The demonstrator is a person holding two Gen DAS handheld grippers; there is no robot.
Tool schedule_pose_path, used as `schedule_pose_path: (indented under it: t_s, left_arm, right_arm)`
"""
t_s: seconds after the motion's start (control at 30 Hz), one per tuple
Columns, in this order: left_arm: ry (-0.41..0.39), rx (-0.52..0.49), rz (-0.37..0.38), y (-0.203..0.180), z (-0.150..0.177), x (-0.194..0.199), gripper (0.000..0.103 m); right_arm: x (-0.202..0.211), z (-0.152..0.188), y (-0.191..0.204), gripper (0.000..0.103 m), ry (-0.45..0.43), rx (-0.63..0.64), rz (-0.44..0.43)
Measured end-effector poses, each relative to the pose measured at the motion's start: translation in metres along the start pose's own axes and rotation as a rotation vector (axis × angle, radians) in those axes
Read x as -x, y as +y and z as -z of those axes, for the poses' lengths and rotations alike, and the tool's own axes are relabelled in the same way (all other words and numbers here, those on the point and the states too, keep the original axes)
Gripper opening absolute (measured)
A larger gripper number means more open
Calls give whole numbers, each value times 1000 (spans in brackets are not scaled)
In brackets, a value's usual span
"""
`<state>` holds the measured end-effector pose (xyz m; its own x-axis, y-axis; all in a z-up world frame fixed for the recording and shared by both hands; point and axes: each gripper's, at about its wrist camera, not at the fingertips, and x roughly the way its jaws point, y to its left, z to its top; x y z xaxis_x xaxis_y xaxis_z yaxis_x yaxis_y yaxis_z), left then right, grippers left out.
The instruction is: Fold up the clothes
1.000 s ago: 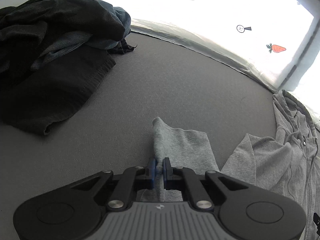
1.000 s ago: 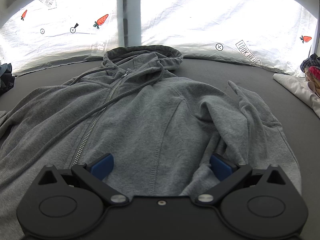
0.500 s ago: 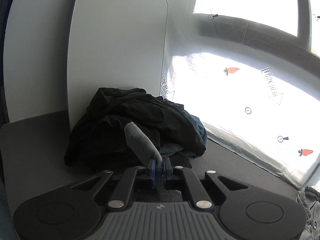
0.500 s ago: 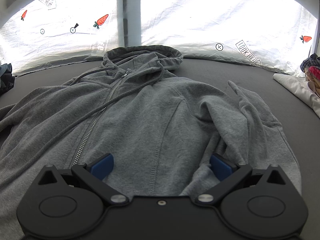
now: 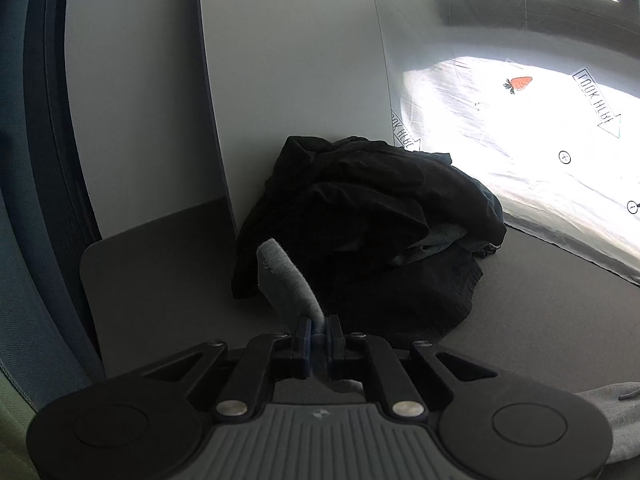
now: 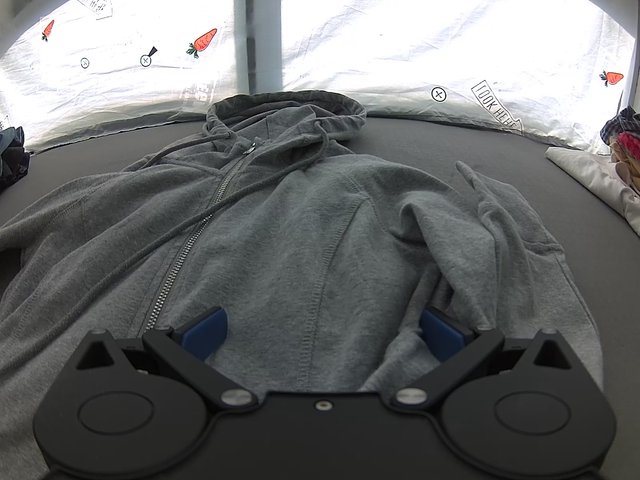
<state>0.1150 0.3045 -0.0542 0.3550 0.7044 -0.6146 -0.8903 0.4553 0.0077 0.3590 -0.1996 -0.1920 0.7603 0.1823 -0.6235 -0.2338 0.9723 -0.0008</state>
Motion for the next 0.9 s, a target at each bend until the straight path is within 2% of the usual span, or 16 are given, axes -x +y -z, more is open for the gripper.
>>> schedule_pose_path:
  t_s: [0.13,0.2,0.33,0.43,0.47,0.5,0.63,0.73,0.9]
  left_arm:
    - [192,82,-38,23,33,-13,8]
    - [288,123,-56,35,49,-20,15]
    - [333,108,-70,37,64,-13,21]
    - [269,57,-72,25,56,-2,48]
    - [238,41,-68,20,52,2,63]
    - [209,24,-52,14,47,6,71]
    - [126,-65,46,-16,31,18,76]
    - [80,-168,159,-56,26,21,78]
    - [78,-368,348,-131,35,15,78]
  right_arm:
    - [0,0,0,103,0,0,0]
    - [0,0,0,103,0,0,0]
    - [0,0,0,103,0,0,0]
    - [0,0,0,103,0,0,0]
    - [0,0,0,103,0,0,0]
    - [0,0,0,103,0,0,0]
    - [0,0,0,103,0,0,0]
    - [0,0,1,103,0,0,0]
    - [1,0,1,103,0,0,0]
